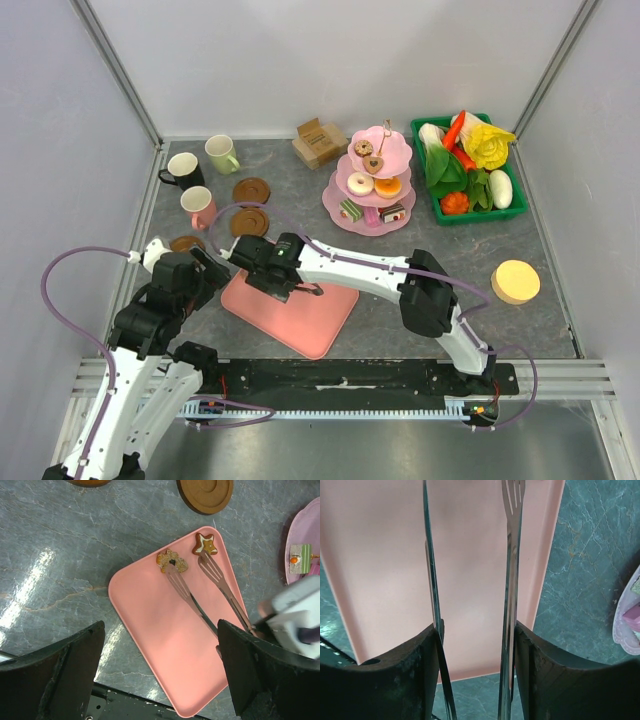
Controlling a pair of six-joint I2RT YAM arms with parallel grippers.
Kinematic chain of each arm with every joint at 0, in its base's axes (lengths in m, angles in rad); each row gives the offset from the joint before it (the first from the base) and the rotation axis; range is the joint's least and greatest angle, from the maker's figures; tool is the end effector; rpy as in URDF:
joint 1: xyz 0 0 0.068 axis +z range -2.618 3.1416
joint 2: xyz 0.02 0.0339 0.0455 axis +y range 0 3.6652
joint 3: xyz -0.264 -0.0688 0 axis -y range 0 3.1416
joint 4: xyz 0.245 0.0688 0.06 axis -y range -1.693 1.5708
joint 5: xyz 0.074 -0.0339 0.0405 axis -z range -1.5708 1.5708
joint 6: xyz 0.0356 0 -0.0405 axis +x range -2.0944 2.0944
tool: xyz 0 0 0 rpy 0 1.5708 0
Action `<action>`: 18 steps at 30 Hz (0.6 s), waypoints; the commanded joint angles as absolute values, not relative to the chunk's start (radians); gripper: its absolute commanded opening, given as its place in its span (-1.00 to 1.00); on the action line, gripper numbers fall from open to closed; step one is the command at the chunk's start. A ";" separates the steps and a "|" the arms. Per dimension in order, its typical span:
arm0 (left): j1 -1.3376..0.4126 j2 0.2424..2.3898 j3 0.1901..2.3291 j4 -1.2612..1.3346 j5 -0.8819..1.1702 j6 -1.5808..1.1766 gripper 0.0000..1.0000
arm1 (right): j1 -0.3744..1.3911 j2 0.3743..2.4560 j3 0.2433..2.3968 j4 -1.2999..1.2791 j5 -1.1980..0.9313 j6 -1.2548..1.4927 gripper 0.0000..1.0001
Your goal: Serve the afternoon tea
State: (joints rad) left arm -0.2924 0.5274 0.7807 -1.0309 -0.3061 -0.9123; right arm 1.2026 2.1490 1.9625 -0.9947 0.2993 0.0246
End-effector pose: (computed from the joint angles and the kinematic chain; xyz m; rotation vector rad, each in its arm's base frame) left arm 0.0902 -0.0159 0.2901 -0.8475 2.1566 -0.2547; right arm 0.1743 0.4228 0.2482 -1.4088 2.2507 -0.0257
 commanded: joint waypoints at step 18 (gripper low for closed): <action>-0.295 0.512 0.787 -1.003 -0.314 -0.876 0.99 | 1.209 2.223 1.993 -0.974 0.344 -0.227 0.06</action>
